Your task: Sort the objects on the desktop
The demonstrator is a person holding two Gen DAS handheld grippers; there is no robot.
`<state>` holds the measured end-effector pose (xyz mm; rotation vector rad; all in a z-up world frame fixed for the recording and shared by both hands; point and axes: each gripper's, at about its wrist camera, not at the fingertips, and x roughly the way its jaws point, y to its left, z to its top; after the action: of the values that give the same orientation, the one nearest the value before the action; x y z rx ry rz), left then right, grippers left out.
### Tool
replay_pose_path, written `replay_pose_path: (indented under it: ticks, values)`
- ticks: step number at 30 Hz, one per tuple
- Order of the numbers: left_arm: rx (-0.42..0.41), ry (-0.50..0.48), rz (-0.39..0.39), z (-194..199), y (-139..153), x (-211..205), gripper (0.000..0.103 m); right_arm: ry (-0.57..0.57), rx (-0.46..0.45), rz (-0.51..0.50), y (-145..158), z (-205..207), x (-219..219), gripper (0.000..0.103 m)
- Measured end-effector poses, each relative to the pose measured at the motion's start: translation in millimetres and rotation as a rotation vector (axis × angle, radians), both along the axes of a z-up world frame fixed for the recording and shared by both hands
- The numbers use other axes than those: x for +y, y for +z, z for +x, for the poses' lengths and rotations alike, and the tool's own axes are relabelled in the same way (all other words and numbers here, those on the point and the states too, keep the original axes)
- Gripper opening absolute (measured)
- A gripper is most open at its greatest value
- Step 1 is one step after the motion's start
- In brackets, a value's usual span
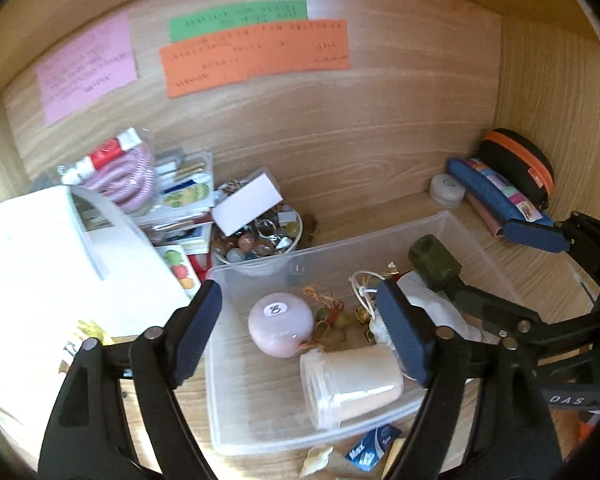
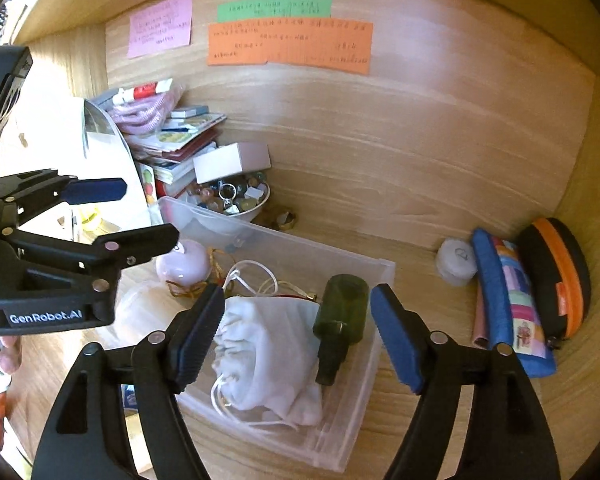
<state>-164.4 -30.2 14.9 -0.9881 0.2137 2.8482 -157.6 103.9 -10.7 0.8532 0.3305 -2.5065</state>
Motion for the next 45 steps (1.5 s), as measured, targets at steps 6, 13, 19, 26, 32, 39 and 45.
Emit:
replay_pose_path:
  ticks: [6, 13, 19, 26, 32, 39, 45]
  values:
    - [0.044, 0.011, -0.014, 31, 12, -6, 0.084, -0.016, 0.040, -0.002, 12, 27, 7, 0.082]
    - [0.068, 0.031, -0.010, 65, 19, -15, 0.091, -0.017, 0.078, -0.019, 24, 58, 19, 0.082]
    - [0.086, 0.059, -0.010, 93, 16, -26, 0.096, -0.015, 0.074, -0.038, 24, 82, 25, 0.083]
    - [0.037, 0.091, -0.005, 114, -7, -42, 0.096, -0.002, 0.045, -0.037, 11, 100, 27, 0.083]
    - [-0.054, 0.132, 0.022, 118, -41, -60, 0.096, 0.033, -0.031, -0.026, -14, 107, 16, 0.083]
    - [-0.137, 0.180, 0.064, 125, -72, -83, 0.096, 0.089, -0.138, 0.009, -49, 105, -16, 0.083]
    - [-0.165, 0.185, 0.086, 132, -82, -93, 0.096, 0.154, -0.177, 0.108, -77, 107, -55, 0.083]
